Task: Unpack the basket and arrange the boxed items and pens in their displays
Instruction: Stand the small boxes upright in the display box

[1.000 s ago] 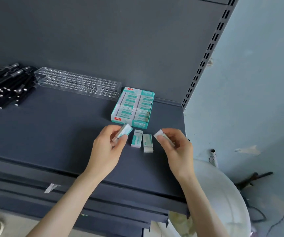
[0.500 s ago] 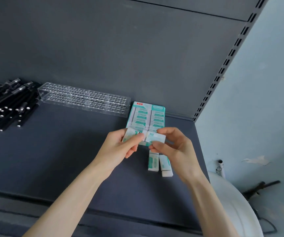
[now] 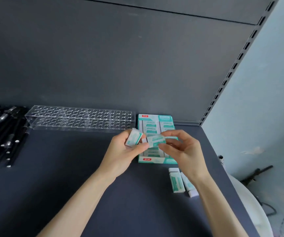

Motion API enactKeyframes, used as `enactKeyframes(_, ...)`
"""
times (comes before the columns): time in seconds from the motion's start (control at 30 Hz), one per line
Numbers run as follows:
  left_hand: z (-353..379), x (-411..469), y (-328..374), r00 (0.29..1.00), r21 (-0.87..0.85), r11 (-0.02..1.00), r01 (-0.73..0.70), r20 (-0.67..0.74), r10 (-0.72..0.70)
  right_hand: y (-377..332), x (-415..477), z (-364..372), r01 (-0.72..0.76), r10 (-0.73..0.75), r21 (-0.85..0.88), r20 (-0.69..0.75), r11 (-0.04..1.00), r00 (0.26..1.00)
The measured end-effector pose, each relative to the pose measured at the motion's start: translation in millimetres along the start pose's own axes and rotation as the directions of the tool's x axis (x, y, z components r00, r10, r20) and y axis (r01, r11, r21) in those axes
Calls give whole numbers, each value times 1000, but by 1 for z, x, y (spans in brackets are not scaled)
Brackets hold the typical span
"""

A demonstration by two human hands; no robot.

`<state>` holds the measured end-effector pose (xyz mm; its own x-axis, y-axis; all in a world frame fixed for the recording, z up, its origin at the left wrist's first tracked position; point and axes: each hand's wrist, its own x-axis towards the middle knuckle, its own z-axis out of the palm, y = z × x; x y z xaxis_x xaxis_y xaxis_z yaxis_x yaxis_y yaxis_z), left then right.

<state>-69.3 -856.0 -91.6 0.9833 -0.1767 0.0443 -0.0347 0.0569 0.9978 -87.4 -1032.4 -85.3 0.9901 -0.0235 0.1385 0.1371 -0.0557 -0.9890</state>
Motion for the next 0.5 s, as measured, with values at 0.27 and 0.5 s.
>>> enactKeyframes(0.27,-11,9,-19,965,-40,995,92,-241,-99,10,8,0,-52,19,-342,-99,938,995)
enactKeyframes(0.5,-9,10,-22,967,20,997,68,-246,-61,12,15,7,67,-117,-562,-53,824,992)
